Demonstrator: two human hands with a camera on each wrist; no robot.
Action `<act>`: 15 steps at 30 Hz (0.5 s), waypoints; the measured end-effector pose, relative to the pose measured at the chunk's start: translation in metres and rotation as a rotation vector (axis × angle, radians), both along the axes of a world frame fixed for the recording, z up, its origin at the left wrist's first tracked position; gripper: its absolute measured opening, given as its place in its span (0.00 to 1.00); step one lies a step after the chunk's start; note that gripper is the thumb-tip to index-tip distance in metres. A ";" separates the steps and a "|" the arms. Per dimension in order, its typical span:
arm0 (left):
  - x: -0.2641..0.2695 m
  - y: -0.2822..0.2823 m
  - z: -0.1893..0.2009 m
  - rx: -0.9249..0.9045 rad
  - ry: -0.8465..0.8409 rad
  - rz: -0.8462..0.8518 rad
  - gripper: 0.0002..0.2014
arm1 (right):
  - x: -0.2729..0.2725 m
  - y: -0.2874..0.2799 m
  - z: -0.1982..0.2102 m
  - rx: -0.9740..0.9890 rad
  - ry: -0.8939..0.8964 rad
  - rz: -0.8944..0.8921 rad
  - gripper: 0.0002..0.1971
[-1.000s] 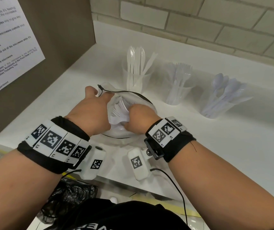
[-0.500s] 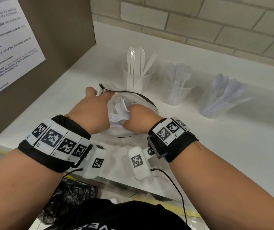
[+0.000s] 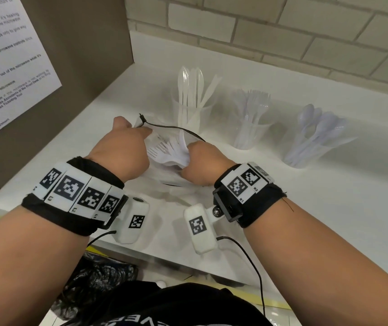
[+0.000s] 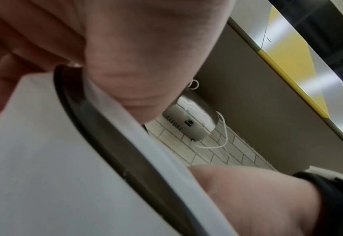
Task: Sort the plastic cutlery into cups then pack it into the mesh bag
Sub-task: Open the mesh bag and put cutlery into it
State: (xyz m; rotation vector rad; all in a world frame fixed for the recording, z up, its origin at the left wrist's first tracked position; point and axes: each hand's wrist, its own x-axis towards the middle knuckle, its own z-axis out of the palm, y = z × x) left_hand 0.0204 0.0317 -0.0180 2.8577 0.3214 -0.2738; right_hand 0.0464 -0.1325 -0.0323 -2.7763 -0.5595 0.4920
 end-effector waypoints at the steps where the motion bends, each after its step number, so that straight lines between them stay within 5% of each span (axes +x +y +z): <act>1: 0.002 0.000 0.001 0.019 0.011 0.003 0.33 | 0.001 -0.002 0.000 0.019 0.016 -0.008 0.15; 7: 0.013 0.015 -0.002 0.049 0.064 -0.003 0.28 | -0.001 -0.007 0.001 0.411 0.215 -0.124 0.09; 11: 0.007 0.026 -0.007 -0.214 -0.063 -0.128 0.27 | 0.000 -0.014 0.004 0.590 0.344 -0.200 0.10; 15: -0.002 0.026 0.001 -0.431 -0.141 -0.262 0.34 | 0.005 -0.020 0.006 0.972 0.496 -0.248 0.12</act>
